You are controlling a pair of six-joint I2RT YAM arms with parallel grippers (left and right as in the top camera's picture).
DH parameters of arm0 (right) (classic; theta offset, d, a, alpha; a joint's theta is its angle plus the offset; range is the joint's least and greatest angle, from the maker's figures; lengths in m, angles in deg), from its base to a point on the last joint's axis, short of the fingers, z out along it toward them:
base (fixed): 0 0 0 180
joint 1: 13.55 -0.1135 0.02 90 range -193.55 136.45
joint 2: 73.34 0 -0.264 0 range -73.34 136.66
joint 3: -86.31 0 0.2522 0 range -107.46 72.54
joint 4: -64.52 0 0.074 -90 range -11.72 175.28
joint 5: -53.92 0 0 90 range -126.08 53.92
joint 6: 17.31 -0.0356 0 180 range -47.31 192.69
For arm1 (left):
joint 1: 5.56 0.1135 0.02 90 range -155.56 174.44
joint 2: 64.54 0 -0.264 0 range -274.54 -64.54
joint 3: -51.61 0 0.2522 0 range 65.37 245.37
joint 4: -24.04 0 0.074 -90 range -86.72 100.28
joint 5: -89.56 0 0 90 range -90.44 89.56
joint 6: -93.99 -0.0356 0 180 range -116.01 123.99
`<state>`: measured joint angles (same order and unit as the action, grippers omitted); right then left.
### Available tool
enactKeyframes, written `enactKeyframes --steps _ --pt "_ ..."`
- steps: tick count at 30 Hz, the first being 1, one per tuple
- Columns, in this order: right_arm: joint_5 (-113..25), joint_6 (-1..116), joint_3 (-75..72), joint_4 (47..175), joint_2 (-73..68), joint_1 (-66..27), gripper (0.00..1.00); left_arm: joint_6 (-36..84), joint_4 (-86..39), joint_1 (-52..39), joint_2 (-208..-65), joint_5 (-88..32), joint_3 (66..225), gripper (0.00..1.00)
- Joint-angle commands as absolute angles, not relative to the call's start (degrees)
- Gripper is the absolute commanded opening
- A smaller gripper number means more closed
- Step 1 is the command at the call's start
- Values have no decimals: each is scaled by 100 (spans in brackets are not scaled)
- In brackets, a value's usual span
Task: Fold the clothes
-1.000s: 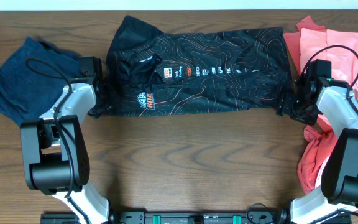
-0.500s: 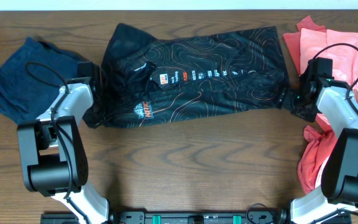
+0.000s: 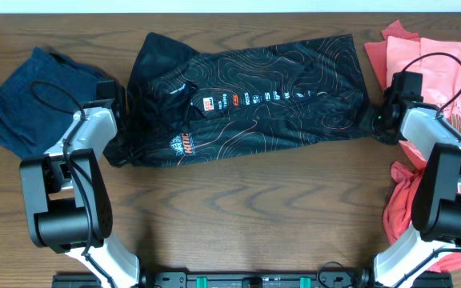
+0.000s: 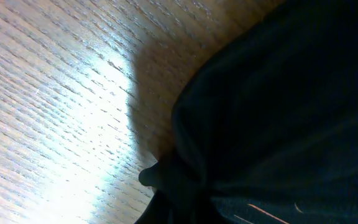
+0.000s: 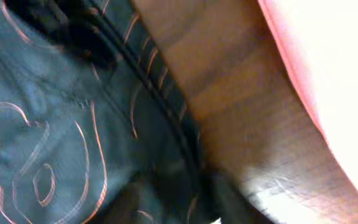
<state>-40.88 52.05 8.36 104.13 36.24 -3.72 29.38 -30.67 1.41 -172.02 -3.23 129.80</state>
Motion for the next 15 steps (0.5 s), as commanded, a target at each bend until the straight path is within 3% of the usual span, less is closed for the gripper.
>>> enactKeyframes --steps 1,2,15 --pt "-4208 5047 952 10520 3947 -434 7 2803 -3216 178 -17265 -233 12925 6" --pt "-4197 5052 952 10585 3947 -429 1 2803 -3279 178 -17265 -235 12925 6" --pt "-2466 4824 952 13464 3477 218 1 2665 -5574 309 -17263 -251 12925 6"
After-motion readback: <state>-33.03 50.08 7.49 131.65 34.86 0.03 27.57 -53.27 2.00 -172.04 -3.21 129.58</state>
